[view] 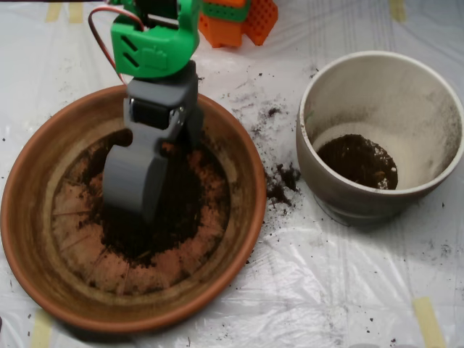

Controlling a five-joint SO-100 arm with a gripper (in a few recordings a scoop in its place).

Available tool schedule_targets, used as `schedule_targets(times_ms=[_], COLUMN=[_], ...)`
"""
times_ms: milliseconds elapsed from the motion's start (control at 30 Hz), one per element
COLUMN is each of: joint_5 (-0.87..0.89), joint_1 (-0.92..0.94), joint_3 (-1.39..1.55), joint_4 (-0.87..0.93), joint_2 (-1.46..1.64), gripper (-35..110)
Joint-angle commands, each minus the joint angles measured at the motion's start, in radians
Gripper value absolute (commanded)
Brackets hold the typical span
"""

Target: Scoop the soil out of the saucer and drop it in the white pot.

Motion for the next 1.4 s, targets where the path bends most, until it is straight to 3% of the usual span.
schedule_targets(times_ms=[0,733,1100,1367], joint_5=[-0.018,-0.084,-0.127,-0.143], joint_1=[0.025,0.114,0.103,0.103], joint_3=[-0.029,-0.302,-0.580,-0.589], joint_4=[-0.028,0.021,0.192,0.207], joint_2=[-0.038,-0.425,-0.630,-0.634], gripper=[49,50,44,23])
